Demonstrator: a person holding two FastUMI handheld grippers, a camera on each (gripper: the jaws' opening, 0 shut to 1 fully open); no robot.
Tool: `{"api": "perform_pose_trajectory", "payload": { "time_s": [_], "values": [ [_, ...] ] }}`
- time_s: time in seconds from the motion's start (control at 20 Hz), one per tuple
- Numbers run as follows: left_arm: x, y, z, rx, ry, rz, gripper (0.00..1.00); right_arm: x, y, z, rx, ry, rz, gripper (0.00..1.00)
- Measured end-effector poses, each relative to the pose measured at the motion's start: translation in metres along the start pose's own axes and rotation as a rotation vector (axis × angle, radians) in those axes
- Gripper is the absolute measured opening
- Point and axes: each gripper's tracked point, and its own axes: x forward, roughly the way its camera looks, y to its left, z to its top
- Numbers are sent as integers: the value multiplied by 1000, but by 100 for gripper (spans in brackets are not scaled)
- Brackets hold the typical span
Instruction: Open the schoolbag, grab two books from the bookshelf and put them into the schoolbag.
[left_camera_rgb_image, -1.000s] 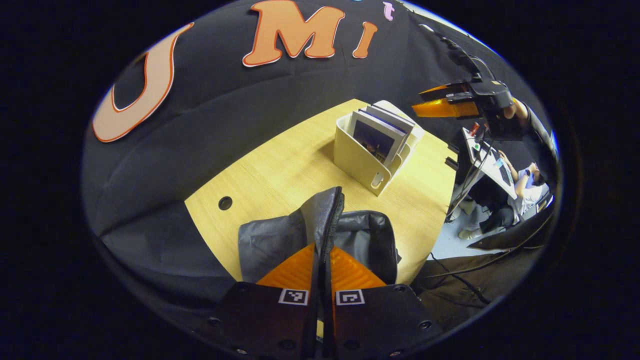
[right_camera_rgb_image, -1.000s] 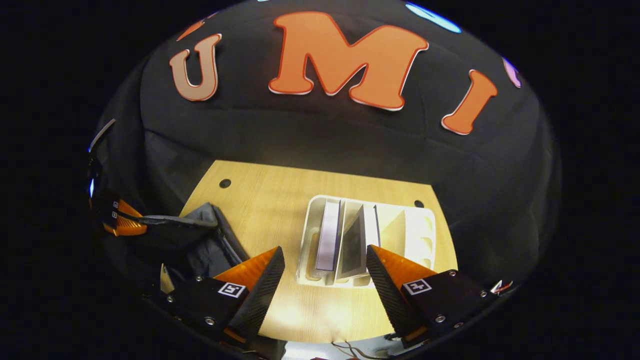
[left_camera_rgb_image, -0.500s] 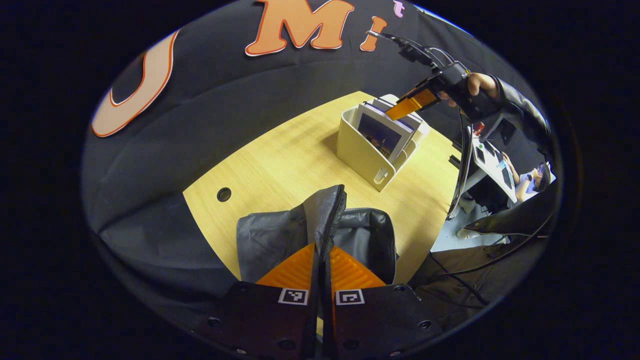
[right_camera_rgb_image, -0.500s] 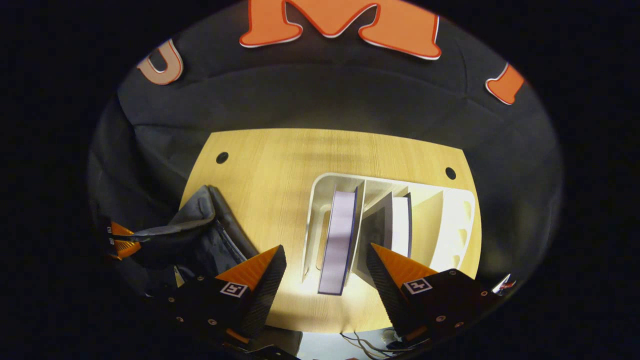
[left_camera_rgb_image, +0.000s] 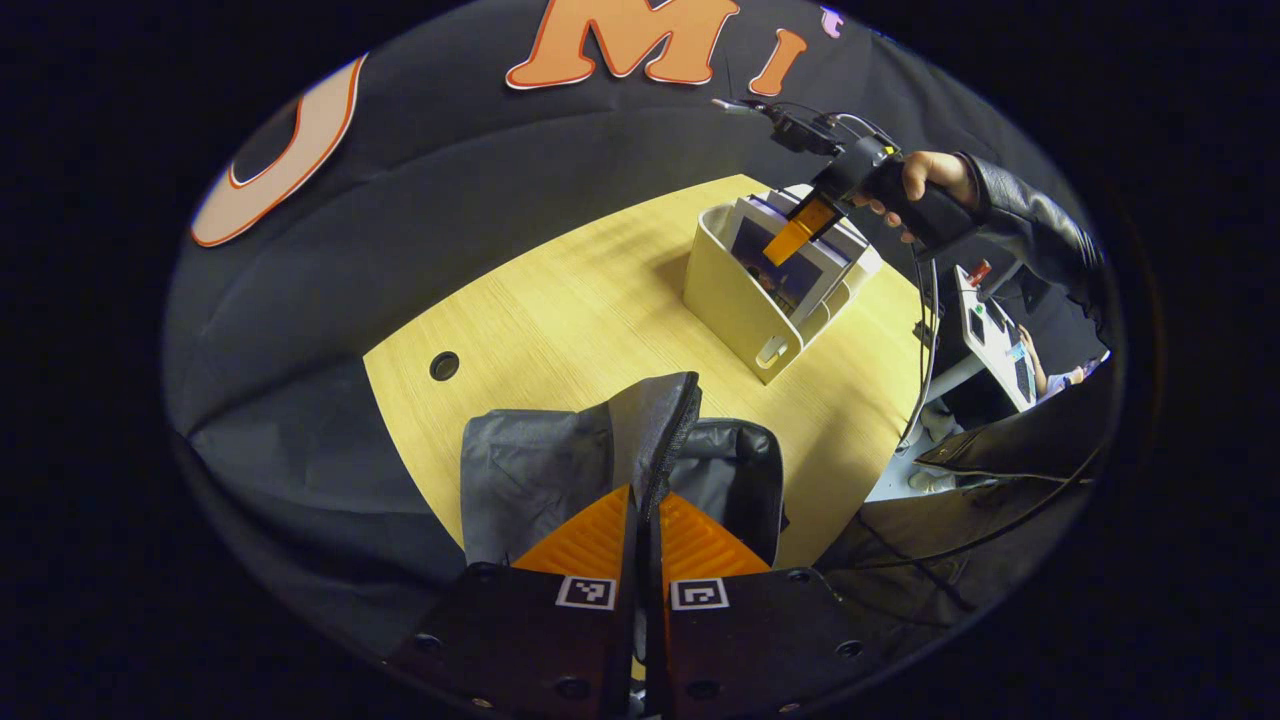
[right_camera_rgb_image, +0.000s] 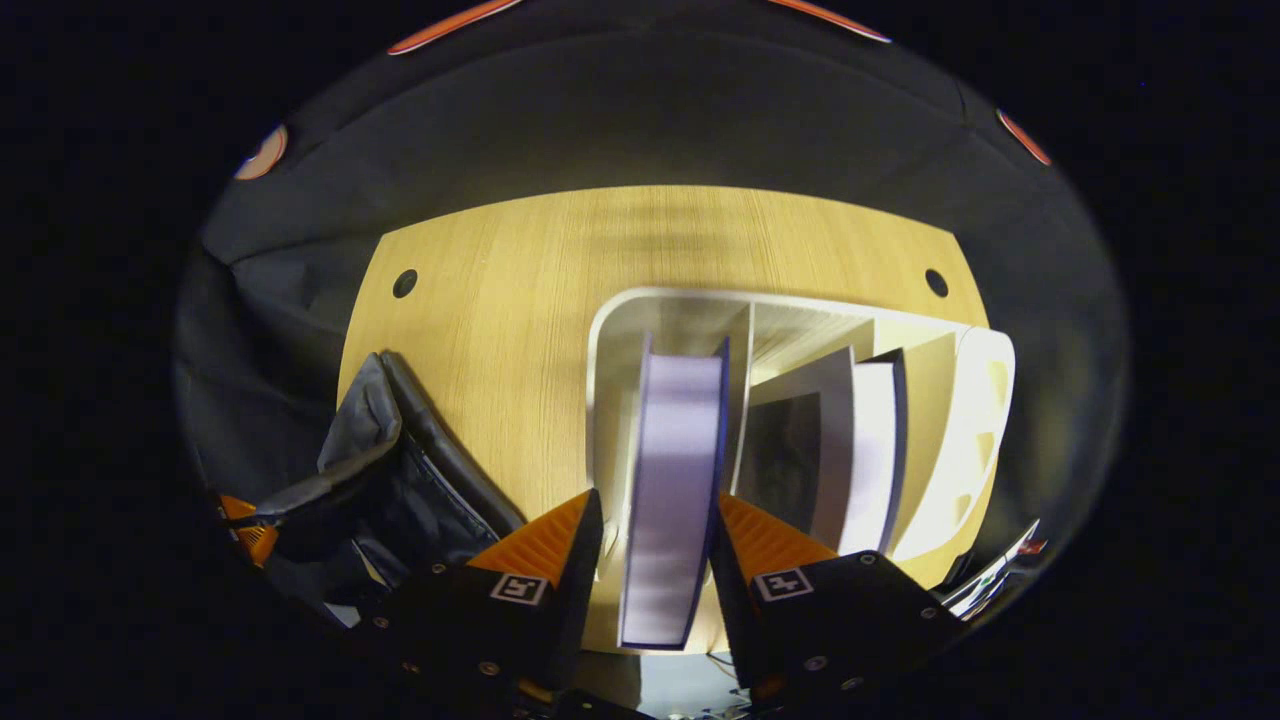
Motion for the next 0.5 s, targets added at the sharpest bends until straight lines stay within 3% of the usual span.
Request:
{"api": "perform_pose_trajectory", "payload": {
  "time_s": [0.05, 0.1, 0.25, 0.5],
  "values": [
    [2, 0, 1, -6, 2, 6, 6, 3, 1, -4, 31, 27, 5, 43],
    [4, -1, 1, -19, 5, 10, 6, 2, -5, -2, 40, 21, -11, 48],
    [9, -7, 1, -40, -3, 10, 6, -1, -10, 1, 83, 6, -10, 38],
    [12, -7, 2, -40, -4, 13, 6, -28, -14, -18, 98, -43, -10, 35]
  ]
}}
